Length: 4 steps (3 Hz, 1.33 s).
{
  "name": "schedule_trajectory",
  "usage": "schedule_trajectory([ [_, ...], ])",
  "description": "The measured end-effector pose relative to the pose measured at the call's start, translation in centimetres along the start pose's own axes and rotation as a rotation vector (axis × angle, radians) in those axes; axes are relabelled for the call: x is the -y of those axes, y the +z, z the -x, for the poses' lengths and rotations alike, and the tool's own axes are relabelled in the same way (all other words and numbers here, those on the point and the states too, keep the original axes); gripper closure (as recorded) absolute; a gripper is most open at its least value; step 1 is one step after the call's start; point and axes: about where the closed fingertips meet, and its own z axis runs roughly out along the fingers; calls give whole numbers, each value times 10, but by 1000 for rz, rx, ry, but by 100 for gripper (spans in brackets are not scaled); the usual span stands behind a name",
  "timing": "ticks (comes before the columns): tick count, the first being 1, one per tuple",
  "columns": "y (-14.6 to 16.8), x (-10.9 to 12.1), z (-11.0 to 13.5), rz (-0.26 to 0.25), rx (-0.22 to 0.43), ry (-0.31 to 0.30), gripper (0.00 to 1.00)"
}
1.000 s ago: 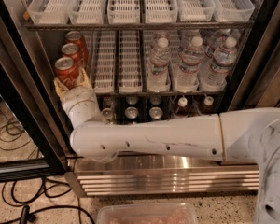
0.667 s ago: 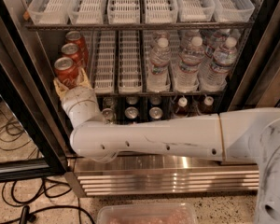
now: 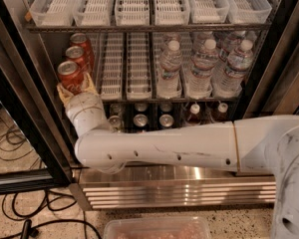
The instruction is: Pick coke can from middle shelf of fridge
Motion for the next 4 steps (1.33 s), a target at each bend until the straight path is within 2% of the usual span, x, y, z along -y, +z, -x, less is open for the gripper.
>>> schedule_trajectory([
  [1,-5,-1,5,6,8,17,100],
  [3,-25,-8,33,47,44,57,100],
  [4,-34,-10,40,67,41,58,100],
])
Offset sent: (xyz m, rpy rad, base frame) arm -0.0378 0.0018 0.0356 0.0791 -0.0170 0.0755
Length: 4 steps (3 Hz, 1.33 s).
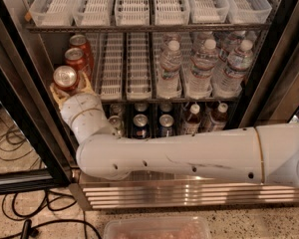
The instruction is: Pick coke can from middle shelf of fridge
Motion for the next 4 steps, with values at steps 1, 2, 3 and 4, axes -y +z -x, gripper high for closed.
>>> schedule_trajectory([
  [1,-25,0,1,28,-36,-9,100],
  [2,-61,4,5,31,-52,-14,100],
  [3,-93,8,9,34,-66,-19,100],
  [4,-120,13,13,33,-80,-29,100],
])
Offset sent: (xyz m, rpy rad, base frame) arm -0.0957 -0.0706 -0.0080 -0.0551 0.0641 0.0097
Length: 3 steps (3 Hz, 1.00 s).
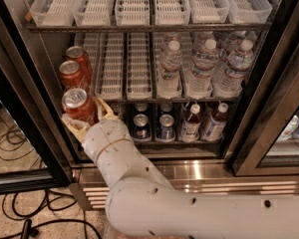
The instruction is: Pick coke can from middle shelf of fridge
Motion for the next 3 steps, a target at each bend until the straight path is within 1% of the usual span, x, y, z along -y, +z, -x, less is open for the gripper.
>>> schedule_trajectory([
  [1,-19,5,-1,46,-20,-16,100],
  [2,-29,24,-4,104,-41,47,100],
  [3,-37,42,14,165,-3,163,100],
])
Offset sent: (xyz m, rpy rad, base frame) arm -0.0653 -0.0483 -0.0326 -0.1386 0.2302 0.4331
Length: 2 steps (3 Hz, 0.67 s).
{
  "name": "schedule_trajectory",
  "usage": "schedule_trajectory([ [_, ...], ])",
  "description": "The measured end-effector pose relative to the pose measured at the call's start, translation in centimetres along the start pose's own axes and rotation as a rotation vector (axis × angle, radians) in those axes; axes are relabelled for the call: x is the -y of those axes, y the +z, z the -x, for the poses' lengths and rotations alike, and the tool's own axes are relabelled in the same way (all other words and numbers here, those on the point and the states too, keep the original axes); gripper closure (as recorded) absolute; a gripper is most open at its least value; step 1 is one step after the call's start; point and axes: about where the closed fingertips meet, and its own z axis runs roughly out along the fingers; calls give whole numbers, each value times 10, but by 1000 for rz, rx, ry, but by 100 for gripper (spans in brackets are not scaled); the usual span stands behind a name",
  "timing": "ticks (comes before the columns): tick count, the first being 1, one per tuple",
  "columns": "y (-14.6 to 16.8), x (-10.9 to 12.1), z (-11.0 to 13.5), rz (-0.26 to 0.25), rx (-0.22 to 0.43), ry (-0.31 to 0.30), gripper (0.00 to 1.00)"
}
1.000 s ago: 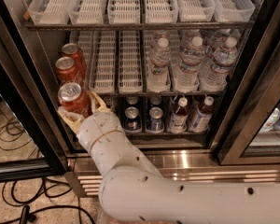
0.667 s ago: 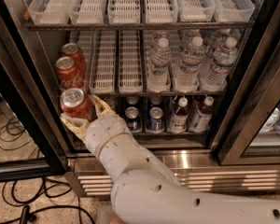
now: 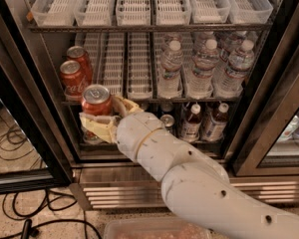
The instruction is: Pick coke can from middle shelf of fridge
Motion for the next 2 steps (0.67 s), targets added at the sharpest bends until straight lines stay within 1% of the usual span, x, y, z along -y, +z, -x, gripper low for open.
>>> schedule_trajectory([
  [1,-11,2,35,91,80,-52,100],
  [2,-14,-7,23,154,73,-53,100],
])
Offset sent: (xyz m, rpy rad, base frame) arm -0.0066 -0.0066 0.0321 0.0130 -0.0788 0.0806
